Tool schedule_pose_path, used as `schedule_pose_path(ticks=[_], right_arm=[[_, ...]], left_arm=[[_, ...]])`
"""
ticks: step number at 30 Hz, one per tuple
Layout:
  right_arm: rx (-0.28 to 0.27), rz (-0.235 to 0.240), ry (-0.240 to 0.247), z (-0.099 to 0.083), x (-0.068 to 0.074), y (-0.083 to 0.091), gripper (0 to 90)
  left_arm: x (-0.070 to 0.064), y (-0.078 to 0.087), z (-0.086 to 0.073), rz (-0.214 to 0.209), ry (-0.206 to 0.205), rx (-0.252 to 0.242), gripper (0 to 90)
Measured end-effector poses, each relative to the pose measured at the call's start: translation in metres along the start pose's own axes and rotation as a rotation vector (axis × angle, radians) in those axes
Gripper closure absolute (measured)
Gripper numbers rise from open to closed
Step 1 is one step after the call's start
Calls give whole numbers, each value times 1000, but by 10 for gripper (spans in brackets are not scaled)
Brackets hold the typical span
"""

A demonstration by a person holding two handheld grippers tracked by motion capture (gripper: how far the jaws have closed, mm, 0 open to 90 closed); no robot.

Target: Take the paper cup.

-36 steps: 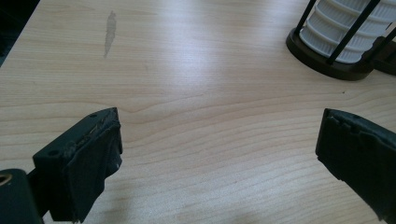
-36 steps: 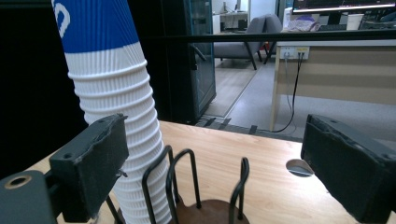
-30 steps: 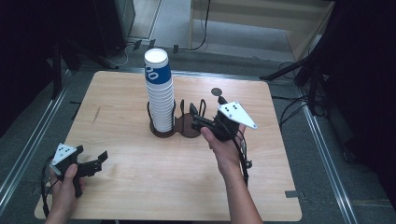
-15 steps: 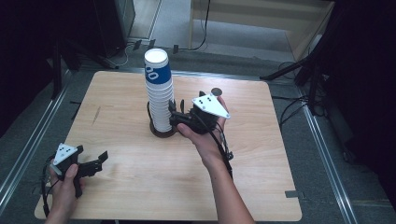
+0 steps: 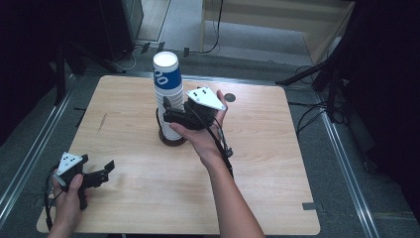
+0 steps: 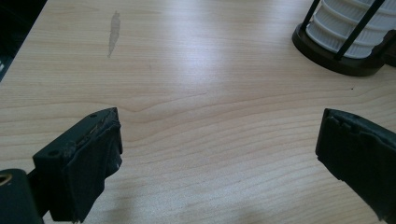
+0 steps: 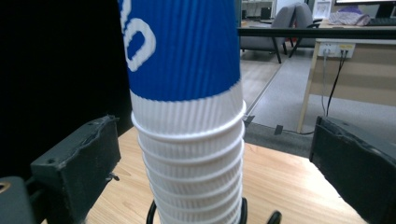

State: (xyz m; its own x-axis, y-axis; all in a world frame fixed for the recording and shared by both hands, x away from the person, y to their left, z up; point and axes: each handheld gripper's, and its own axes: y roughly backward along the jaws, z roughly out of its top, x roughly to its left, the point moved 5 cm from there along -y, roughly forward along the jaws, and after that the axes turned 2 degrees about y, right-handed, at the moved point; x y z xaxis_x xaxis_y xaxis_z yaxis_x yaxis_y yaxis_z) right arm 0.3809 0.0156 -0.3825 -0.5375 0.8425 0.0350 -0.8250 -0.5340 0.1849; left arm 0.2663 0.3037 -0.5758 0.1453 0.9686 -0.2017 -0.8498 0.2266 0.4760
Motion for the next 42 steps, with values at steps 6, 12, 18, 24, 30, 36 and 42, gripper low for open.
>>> schedule_pose_path(ticks=[6, 12, 18, 24, 30, 36, 42], right_arm=[[1, -16, 1, 4, 4, -11, 1], [2, -31, -3, 8, 8, -19, 0], [2, -36, -4, 15, 12, -28, 0], [13, -32, 3, 20, 18, -40, 0], [23, -55, -37, 21, 15, -54, 0], [7, -63, -37, 19, 16, -61, 117], [-9, -81, -8, 18, 20, -61, 169]], left_arm=[[0, 0, 0, 2, -3, 4, 11], [0, 0, 0, 0, -3, 6, 11], [1, 0, 0, -1, -6, 7, 11], [1, -1, 0, -3, -1, 10, 11], [0, -1, 0, -3, -2, 10, 11], [0, -1, 0, -7, -3, 13, 11], [0, -1, 0, -5, -10, 17, 11]])
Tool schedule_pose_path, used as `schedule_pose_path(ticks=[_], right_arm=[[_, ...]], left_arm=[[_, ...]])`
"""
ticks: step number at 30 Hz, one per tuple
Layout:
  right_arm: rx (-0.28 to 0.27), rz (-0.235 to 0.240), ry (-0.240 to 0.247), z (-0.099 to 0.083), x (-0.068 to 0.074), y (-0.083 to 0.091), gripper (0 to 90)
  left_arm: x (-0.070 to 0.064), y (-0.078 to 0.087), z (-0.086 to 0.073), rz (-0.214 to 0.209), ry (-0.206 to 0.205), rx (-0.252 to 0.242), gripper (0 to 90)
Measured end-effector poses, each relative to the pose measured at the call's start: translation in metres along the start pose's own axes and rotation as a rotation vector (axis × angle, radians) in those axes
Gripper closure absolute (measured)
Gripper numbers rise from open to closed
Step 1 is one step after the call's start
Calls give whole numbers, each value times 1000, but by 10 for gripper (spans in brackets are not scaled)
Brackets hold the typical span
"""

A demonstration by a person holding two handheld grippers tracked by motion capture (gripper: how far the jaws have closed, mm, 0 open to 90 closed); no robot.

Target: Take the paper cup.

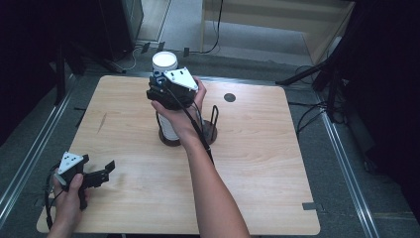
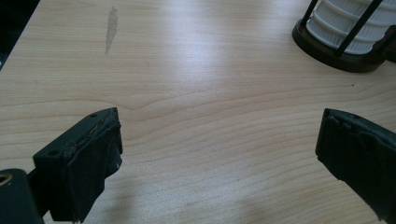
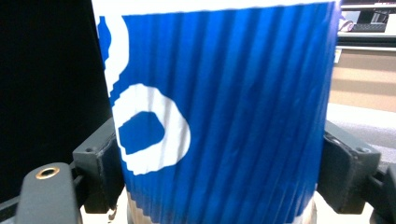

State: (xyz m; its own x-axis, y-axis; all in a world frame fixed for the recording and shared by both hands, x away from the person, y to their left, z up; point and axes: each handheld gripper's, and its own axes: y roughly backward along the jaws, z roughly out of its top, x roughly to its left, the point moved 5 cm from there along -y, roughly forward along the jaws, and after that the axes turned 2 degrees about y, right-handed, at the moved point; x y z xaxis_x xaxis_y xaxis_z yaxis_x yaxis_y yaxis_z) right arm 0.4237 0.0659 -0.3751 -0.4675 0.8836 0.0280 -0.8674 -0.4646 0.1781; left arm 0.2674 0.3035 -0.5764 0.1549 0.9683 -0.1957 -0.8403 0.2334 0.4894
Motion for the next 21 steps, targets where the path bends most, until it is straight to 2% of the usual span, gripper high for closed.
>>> schedule_pose_path(ticks=[7, 15, 21], right_arm=[[-8, -5, 0, 3, 0, 1, 179], [-45, -6, 8, 16, 0, 7, 181], [-71, -1, -9, 28, 0, 12, 184]], left_arm=[[0, 0, 0, 2, -2, 1, 11], [-1, 0, 0, 2, -2, 1, 11], [-1, 0, 0, 2, -1, 2, 11]])
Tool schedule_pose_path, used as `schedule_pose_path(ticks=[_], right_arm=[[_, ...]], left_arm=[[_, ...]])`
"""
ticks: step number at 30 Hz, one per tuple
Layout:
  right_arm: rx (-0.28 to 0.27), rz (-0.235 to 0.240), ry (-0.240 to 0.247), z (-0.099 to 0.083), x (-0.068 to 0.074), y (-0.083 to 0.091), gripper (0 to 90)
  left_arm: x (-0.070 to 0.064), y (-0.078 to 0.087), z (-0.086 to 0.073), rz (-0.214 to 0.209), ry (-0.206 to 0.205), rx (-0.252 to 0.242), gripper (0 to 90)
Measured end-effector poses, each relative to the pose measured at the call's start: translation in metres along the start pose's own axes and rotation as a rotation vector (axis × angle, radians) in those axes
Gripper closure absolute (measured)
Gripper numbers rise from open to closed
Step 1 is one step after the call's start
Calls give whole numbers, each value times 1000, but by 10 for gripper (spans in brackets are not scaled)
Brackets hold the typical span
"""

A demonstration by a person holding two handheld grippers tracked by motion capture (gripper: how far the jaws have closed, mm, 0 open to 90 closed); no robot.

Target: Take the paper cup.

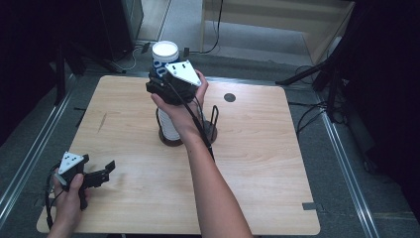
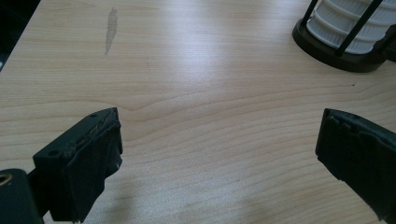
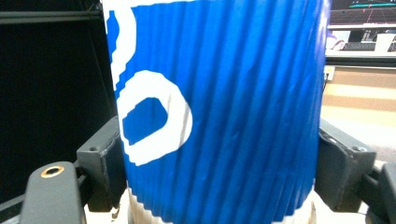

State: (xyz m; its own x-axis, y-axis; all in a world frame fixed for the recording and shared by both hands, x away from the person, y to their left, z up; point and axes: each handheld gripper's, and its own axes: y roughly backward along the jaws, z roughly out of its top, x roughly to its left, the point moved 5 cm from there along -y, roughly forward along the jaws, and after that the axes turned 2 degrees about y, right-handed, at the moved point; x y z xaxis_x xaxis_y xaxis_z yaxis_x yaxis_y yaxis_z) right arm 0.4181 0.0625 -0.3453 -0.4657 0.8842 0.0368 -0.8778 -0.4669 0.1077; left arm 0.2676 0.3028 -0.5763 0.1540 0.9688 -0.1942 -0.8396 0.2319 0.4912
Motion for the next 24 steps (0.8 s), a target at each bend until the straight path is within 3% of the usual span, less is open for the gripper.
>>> schedule_pose_path(ticks=[8, 24], right_arm=[[-38, -29, 24, 13, 4, 4, 188], [-87, -16, 29, 37, 11, 12, 190]], left_arm=[[0, 0, 0, 0, 0, 0, 11], [0, 0, 0, 1, 1, 1, 11]])
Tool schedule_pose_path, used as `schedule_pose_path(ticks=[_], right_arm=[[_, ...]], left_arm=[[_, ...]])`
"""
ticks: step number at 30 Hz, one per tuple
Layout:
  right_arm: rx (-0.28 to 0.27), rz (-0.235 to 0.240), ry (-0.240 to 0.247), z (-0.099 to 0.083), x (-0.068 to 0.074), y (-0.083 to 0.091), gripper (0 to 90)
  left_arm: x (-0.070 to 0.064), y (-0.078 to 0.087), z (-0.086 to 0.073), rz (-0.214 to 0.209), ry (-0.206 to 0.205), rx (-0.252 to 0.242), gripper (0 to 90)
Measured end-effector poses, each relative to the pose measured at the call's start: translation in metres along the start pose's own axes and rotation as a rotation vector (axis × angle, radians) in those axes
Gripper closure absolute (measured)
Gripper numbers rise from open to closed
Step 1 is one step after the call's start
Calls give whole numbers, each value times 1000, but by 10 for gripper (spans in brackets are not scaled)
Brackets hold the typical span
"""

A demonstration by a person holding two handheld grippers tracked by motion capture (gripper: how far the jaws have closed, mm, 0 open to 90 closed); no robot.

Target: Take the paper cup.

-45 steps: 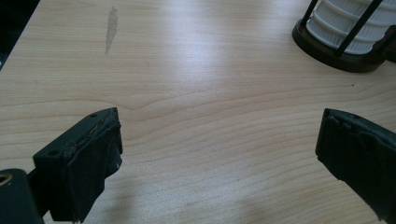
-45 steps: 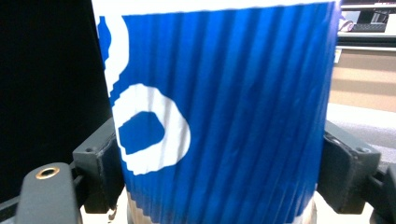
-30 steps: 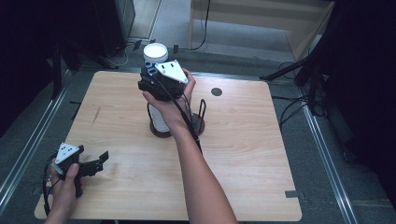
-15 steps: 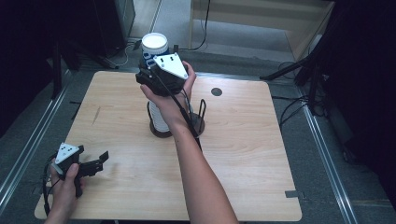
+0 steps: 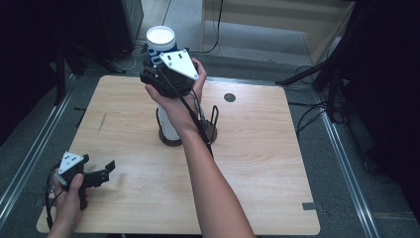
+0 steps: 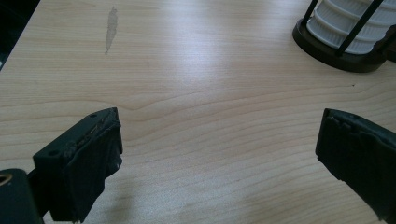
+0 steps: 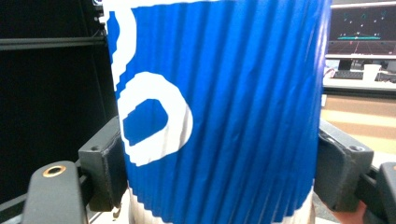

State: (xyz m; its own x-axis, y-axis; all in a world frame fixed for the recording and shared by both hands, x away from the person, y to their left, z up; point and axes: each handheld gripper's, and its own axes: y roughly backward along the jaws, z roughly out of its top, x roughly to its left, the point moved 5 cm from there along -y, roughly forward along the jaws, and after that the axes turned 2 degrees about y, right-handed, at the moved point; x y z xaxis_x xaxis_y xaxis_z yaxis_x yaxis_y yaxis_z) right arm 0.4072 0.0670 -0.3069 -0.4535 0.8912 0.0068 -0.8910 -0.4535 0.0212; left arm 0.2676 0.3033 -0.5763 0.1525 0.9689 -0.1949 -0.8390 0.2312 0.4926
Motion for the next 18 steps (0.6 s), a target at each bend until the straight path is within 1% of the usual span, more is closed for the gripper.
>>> schedule_pose_path(ticks=[3, 10, 18], right_arm=[[-6, -5, -2, 5, -2, 2, 190], [-26, -18, -3, 14, -12, 10, 190], [-40, -39, -16, 20, -28, 22, 190]], left_arm=[[0, 0, 0, -1, -1, 3, 11], [0, 0, 0, -7, 4, -3, 11], [0, 0, 1, -17, 11, -9, 11]])
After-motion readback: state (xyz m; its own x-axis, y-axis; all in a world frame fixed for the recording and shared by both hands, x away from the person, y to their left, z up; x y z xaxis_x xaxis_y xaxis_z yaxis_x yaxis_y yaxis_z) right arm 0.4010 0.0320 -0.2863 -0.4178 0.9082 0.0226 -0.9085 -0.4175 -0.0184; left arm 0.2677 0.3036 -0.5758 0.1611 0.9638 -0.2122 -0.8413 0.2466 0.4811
